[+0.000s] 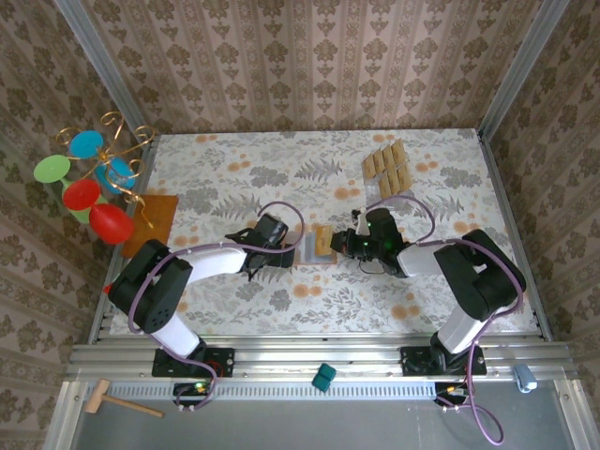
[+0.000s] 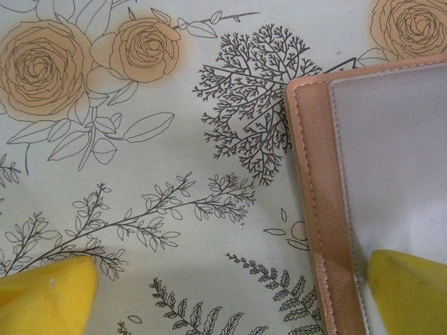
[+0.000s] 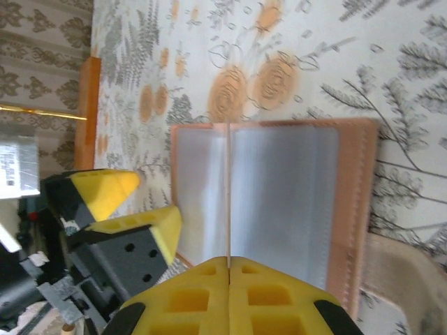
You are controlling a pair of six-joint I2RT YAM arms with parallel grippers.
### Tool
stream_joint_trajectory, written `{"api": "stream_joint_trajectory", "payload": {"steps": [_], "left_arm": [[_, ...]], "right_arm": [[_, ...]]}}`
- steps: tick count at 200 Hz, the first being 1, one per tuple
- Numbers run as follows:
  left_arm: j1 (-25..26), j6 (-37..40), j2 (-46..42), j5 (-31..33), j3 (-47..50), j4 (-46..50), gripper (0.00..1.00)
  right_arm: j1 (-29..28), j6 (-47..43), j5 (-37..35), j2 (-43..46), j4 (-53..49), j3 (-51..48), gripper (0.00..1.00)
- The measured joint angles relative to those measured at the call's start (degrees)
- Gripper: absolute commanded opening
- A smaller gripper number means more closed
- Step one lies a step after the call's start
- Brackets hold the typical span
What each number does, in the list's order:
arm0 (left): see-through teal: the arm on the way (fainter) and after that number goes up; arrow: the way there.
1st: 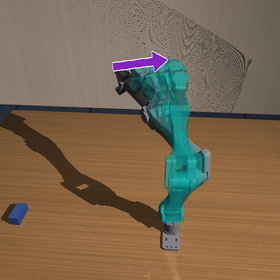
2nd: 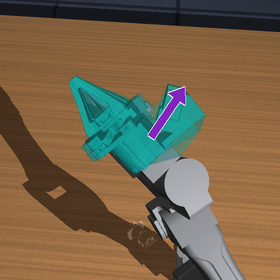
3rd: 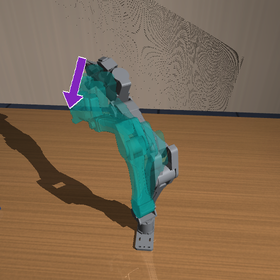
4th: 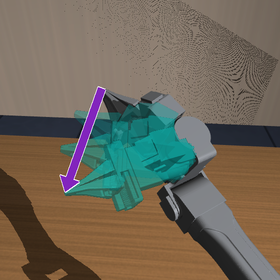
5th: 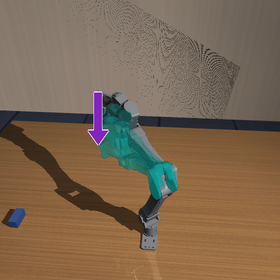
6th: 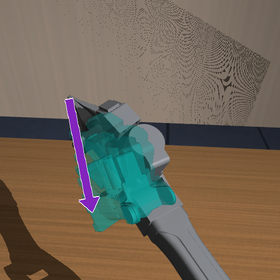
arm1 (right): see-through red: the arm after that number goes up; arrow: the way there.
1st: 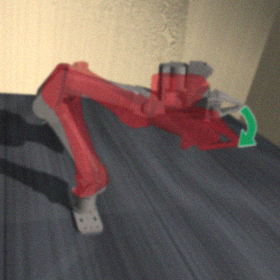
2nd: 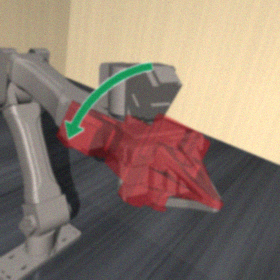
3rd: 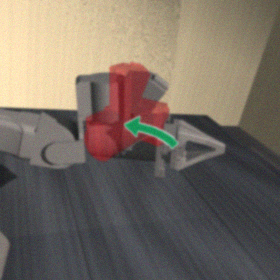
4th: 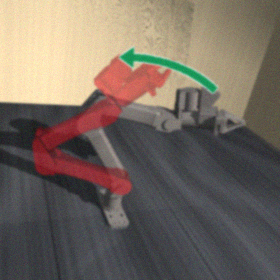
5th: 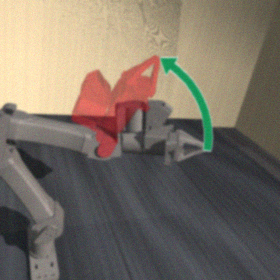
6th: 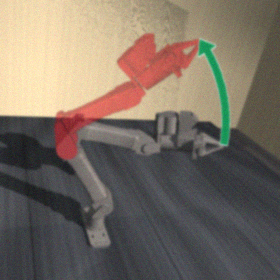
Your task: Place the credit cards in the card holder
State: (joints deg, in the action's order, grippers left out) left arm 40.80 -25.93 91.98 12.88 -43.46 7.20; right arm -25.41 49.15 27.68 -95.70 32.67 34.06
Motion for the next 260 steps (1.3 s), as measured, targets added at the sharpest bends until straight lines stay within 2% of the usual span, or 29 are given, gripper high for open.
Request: {"api": "stream_joint_trajectory", "payload": {"steps": [39, 119, 260], "left_arm": [[0.0, 0.0, 0.0, 0.0, 0.0, 0.0, 1.00], [0.0, 0.0, 0.0, 0.0, 0.0, 0.0, 1.00], [0.0, 0.0, 0.0, 0.0, 0.0, 0.0, 1.00]], "right_arm": [[-1.4, 0.0, 1.2, -0.4, 0.0, 2.9, 0.00], [-2.6, 1.4, 3.0, -7.8, 4.0, 3.8, 0.00], [-1.9, 1.8, 3.2, -9.4, 8.0, 1.8, 0.00]]}}
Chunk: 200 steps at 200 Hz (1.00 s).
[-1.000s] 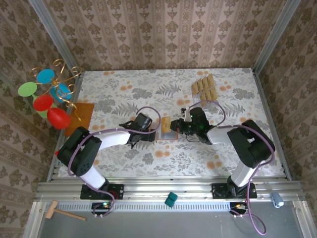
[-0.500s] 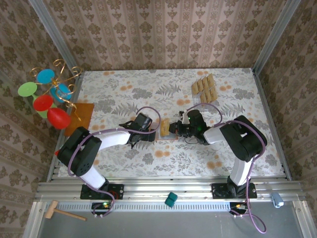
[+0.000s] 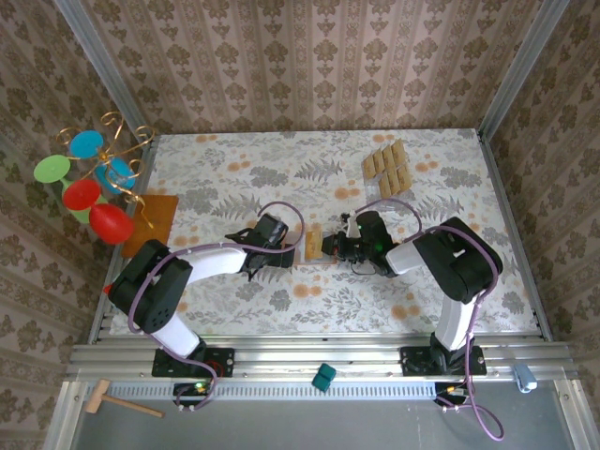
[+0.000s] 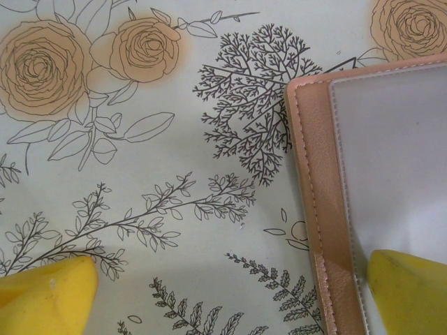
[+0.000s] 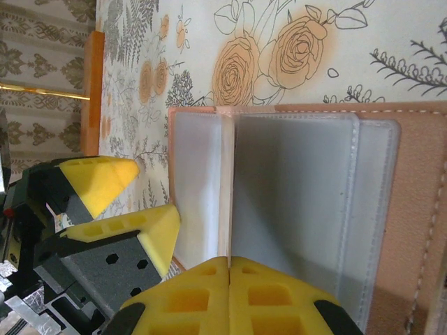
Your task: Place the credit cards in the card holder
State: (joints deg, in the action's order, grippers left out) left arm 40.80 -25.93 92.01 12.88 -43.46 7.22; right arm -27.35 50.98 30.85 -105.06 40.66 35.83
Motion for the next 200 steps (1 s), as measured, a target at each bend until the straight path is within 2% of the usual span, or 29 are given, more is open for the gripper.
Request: {"api": "stream_joint_trajectory", "payload": {"steps": [200], "left_arm": [[0.0, 0.0, 0.0, 0.0, 0.0, 0.0, 1.00]], "right_arm": [[0.9, 0.2, 2.9, -2.2, 4.2, -1.4, 0.00]]}}
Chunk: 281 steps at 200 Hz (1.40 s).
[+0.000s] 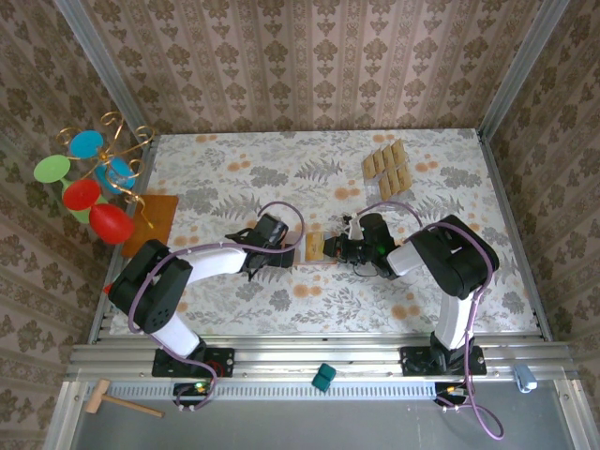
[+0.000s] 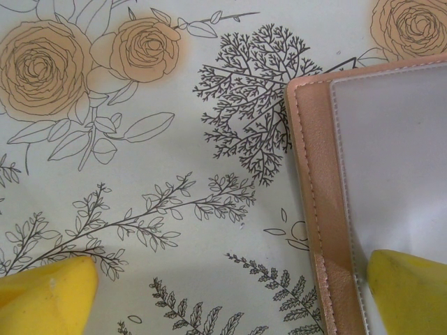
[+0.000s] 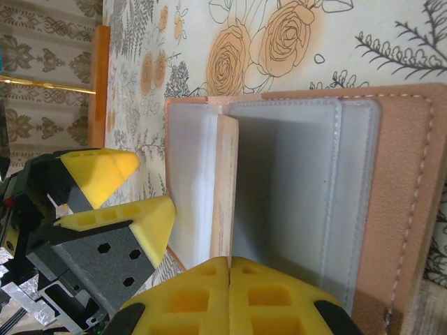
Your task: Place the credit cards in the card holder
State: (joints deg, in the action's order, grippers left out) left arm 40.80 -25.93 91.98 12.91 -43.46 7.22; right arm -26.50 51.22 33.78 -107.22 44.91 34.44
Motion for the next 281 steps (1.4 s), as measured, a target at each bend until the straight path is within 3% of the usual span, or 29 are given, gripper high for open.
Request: {"api": "stream_joint_trajectory", "payload": {"steps": [281], "left_arm": [[0.0, 0.0, 0.0, 0.0, 0.0, 0.0, 1.00]], "right_arm": [[0.0, 1.8, 1.5, -2.2, -0.3, 2.3, 0.00]]}}
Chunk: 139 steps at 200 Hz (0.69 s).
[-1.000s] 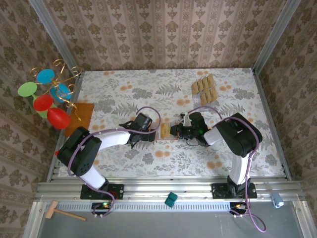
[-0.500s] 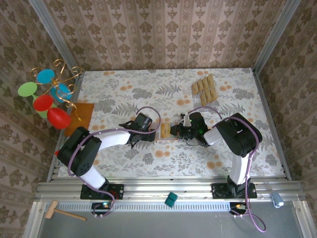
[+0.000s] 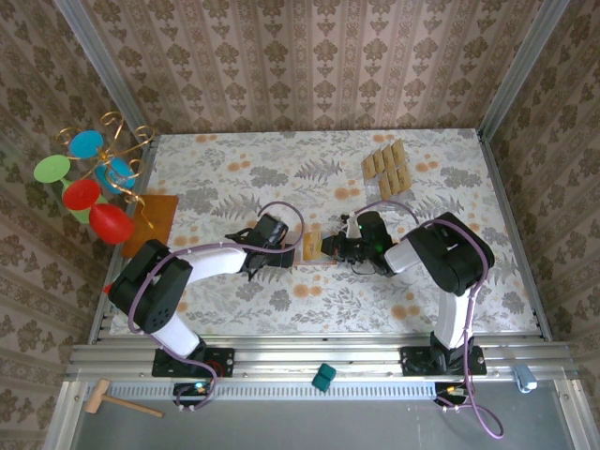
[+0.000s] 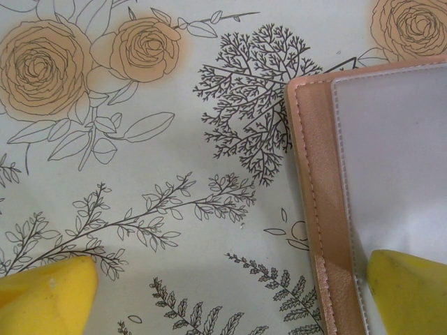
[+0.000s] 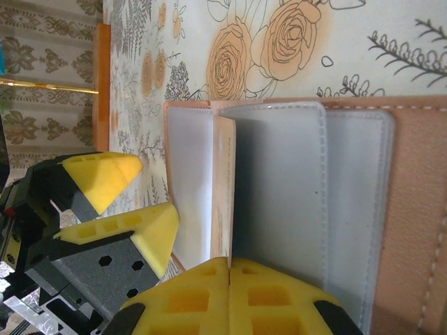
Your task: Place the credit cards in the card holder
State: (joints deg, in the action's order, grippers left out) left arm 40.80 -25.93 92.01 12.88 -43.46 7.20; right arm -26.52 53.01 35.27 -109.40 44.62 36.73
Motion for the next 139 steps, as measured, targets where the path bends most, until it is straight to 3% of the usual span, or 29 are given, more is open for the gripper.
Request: {"api": "stream_joint_trajectory", "payload": {"steps": [139], "left_arm": [[0.0, 0.0, 0.0, 0.0, 0.1, 0.0, 1.00]], "right_arm": [[-0.2, 0.2, 1.0, -1.0, 0.2, 0.8, 0.00]]}}
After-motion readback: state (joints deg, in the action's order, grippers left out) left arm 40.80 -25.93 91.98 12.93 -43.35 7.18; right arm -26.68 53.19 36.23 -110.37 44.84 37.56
